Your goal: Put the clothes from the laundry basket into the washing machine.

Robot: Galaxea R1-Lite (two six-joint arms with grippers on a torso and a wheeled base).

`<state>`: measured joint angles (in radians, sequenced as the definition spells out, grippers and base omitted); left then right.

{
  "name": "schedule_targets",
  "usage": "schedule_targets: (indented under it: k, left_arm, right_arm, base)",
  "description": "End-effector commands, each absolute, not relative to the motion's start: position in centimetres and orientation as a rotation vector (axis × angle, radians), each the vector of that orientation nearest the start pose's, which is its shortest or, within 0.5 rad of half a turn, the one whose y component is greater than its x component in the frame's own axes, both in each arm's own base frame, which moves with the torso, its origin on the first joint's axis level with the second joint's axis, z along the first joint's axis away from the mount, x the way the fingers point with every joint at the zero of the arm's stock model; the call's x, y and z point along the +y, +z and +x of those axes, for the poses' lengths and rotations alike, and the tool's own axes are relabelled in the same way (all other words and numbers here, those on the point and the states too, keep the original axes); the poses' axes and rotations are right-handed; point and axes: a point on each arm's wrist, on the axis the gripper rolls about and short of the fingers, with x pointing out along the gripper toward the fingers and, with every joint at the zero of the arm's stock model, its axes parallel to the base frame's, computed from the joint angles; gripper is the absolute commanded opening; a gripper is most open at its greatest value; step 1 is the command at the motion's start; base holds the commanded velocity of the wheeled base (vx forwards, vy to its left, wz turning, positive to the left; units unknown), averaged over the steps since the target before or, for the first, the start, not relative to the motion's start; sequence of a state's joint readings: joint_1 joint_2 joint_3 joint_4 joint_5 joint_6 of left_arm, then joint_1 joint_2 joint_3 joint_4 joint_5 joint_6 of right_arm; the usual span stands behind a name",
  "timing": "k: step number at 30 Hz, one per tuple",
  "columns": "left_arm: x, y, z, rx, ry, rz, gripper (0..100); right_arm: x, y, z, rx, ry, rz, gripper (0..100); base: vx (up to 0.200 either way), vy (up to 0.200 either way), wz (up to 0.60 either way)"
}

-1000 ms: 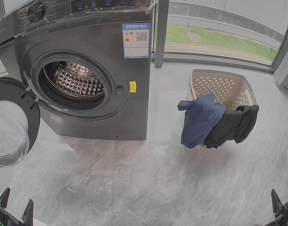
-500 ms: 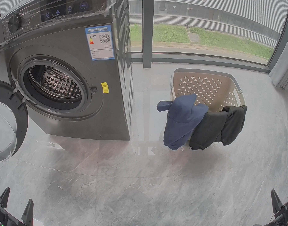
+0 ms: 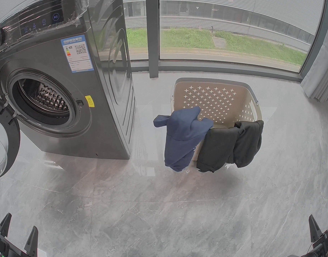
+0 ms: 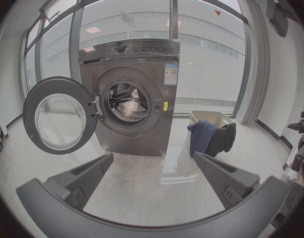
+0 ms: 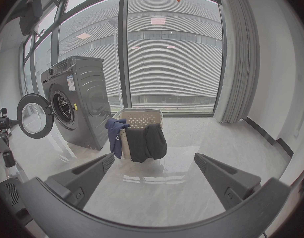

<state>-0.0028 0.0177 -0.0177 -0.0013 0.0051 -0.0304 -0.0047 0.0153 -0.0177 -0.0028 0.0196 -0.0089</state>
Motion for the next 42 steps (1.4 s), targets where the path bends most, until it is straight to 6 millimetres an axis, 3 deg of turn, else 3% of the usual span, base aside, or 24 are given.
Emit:
schedule_targets:
  k: [1, 6, 18, 24, 42]
  left_arm:
    - [0.02, 7.62, -2.24, 0.003, 0.002, -0.031, 100]
    - [0.02, 7.62, -2.24, 0.003, 0.002, -0.029, 100]
    - [0.02, 7.62, -2.24, 0.003, 0.003, -0.031, 100]
    - [0.02, 7.62, -2.24, 0.003, 0.003, -0.032, 100]
    - [0.02, 7.62, -2.24, 0.003, 0.002, -0.032, 100]
  right_arm:
    - [0.06, 7.62, -2.29, -0.005, 0.015, -0.009, 100]
    - [0.06, 7.62, -2.29, -0.005, 0.015, -0.009, 100]
    - [0.06, 7.62, -2.29, -0.005, 0.017, -0.009, 100]
    - [0.06, 7.62, -2.29, -0.005, 0.015, -0.009, 100]
    - [0.06, 7.62, -2.29, -0.005, 0.017, -0.009, 100]
  base:
    - [0.000, 0.000, 0.00]
    - [0.000, 0.000, 0.00]
    - [0.200, 0.000, 0.00]
    - [0.000, 0.000, 0.00]
    - [0.000, -0.167, 0.00]
